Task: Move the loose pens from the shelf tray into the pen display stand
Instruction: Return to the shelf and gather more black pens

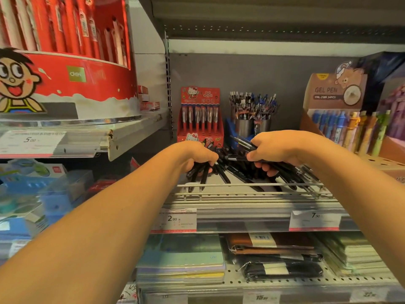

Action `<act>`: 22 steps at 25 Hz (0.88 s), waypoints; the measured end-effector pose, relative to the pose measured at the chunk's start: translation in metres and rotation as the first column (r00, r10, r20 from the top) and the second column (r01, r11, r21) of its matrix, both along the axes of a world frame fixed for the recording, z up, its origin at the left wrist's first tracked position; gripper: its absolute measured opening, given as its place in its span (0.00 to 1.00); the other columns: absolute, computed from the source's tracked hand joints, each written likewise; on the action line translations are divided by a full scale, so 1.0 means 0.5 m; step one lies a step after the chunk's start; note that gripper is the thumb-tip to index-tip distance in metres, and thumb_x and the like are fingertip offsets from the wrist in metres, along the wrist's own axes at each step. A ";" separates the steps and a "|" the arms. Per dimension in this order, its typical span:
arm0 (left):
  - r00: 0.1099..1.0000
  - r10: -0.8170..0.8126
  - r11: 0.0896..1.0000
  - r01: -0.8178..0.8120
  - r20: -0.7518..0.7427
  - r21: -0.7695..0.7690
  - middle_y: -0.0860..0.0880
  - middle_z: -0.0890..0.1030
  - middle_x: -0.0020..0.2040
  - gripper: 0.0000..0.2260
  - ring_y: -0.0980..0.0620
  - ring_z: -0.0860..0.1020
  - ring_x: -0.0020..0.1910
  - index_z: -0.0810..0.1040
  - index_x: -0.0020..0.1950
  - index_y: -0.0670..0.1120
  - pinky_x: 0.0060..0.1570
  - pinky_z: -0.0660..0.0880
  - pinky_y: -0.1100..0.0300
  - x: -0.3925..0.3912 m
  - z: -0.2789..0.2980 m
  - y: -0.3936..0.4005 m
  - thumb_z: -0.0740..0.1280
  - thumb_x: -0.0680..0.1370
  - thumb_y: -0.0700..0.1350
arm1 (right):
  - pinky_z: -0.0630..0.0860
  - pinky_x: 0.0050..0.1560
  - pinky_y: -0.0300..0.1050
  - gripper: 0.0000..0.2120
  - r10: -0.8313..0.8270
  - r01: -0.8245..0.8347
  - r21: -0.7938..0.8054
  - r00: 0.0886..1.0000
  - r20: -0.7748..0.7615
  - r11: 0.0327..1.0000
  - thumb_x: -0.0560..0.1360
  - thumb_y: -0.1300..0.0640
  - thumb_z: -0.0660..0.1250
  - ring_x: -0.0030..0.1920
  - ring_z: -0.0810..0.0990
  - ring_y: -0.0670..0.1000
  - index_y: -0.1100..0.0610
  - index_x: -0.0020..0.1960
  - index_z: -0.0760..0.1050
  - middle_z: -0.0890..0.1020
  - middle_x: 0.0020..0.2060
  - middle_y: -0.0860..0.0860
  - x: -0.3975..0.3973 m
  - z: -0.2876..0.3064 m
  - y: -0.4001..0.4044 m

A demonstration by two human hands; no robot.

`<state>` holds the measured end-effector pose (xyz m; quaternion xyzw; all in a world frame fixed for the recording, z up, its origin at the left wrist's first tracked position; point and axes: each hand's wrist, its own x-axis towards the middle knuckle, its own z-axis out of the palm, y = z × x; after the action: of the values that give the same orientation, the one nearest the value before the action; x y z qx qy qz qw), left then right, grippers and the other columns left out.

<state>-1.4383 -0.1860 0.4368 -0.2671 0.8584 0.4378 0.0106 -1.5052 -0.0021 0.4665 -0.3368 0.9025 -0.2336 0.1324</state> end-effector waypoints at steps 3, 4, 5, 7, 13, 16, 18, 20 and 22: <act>0.987 0.038 0.999 -0.035 -0.157 0.023 0.43 0.74 0.34 0.04 0.49 0.72 0.32 0.73 0.42 0.39 0.36 0.73 0.58 -0.006 -0.006 -0.002 0.63 0.77 0.35 | 0.77 0.34 0.44 0.05 -0.001 0.008 -0.101 0.998 0.067 0.995 0.84 0.60 0.61 0.37 0.76 0.52 0.60 0.50 0.70 0.78 0.42 0.57 -0.014 0.001 0.003; 0.974 0.056 0.997 -0.044 -0.221 0.060 0.43 0.72 0.32 0.05 0.49 0.70 0.30 0.73 0.41 0.39 0.33 0.72 0.58 -0.008 -0.007 -0.001 0.63 0.77 0.34 | 0.77 0.36 0.45 0.05 -0.003 0.016 -0.145 0.996 0.091 0.989 0.84 0.61 0.60 0.37 0.77 0.52 0.60 0.50 0.70 0.79 0.43 0.58 -0.019 -0.002 0.002; 0.956 0.073 0.994 -0.045 -0.283 0.103 0.43 0.71 0.31 0.06 0.50 0.69 0.29 0.72 0.41 0.39 0.31 0.70 0.59 -0.010 -0.007 0.000 0.63 0.77 0.34 | 0.78 0.37 0.46 0.05 -0.002 0.025 -0.188 0.993 0.119 0.982 0.84 0.62 0.60 0.38 0.78 0.53 0.60 0.50 0.69 0.79 0.43 0.58 -0.024 -0.006 0.001; 0.906 0.119 0.978 -0.037 -0.406 0.203 0.44 0.71 0.32 0.05 0.51 0.71 0.25 0.71 0.43 0.39 0.28 0.72 0.60 -0.012 -0.005 0.004 0.64 0.79 0.35 | 0.79 0.38 0.47 0.04 0.011 0.040 -0.276 0.983 0.181 0.960 0.85 0.63 0.59 0.37 0.79 0.53 0.60 0.51 0.68 0.81 0.43 0.59 -0.034 -0.018 -0.002; 0.693 0.137 0.965 0.067 -0.708 0.252 0.47 0.74 0.32 0.06 0.54 0.70 0.24 0.74 0.53 0.40 0.24 0.71 0.62 -0.017 0.012 0.018 0.69 0.79 0.39 | 0.81 0.37 0.46 0.05 0.223 0.026 -0.684 0.936 0.274 0.729 0.85 0.63 0.59 0.34 0.82 0.52 0.59 0.55 0.73 0.83 0.40 0.59 -0.043 -0.038 -0.020; 0.605 0.137 0.949 0.148 -0.784 0.279 0.51 0.76 0.28 0.10 0.55 0.69 0.23 0.77 0.55 0.42 0.24 0.69 0.62 -0.019 0.019 0.027 0.73 0.78 0.43 | 0.80 0.40 0.43 0.07 0.335 -0.027 -0.779 0.912 0.238 0.627 0.85 0.61 0.59 0.38 0.82 0.51 0.58 0.58 0.75 0.84 0.43 0.59 -0.042 -0.033 -0.029; 0.585 0.129 0.933 0.202 -0.801 0.297 0.52 0.76 0.26 0.09 0.54 0.68 0.24 0.78 0.53 0.43 0.24 0.69 0.62 -0.019 0.025 0.037 0.73 0.77 0.45 | 0.81 0.42 0.43 0.10 0.414 -0.089 -0.792 0.884 0.216 0.604 0.85 0.61 0.58 0.41 0.84 0.52 0.59 0.61 0.77 0.86 0.46 0.59 -0.040 -0.031 -0.033; 0.598 0.139 0.919 0.218 -0.789 0.327 0.51 0.75 0.25 0.09 0.54 0.68 0.23 0.78 0.52 0.43 0.24 0.69 0.62 -0.019 0.030 0.044 0.74 0.77 0.45 | 0.83 0.46 0.45 0.12 0.455 -0.135 -0.783 0.867 0.203 0.607 0.85 0.60 0.58 0.44 0.85 0.53 0.61 0.61 0.78 0.87 0.49 0.60 -0.038 -0.032 -0.036; 0.627 0.143 0.916 0.209 -0.766 0.342 0.49 0.75 0.26 0.09 0.54 0.69 0.22 0.79 0.51 0.43 0.23 0.69 0.63 -0.017 0.030 0.048 0.74 0.76 0.45 | 0.84 0.48 0.47 0.12 0.483 -0.160 -0.775 0.851 0.205 0.612 0.85 0.60 0.59 0.47 0.86 0.55 0.62 0.60 0.79 0.87 0.49 0.60 -0.037 -0.032 -0.037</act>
<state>-1.4469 -0.1619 0.4520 -0.0274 0.6743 0.6749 -0.2984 -1.5239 -0.0205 0.4506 -0.4666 0.6074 -0.6092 0.2056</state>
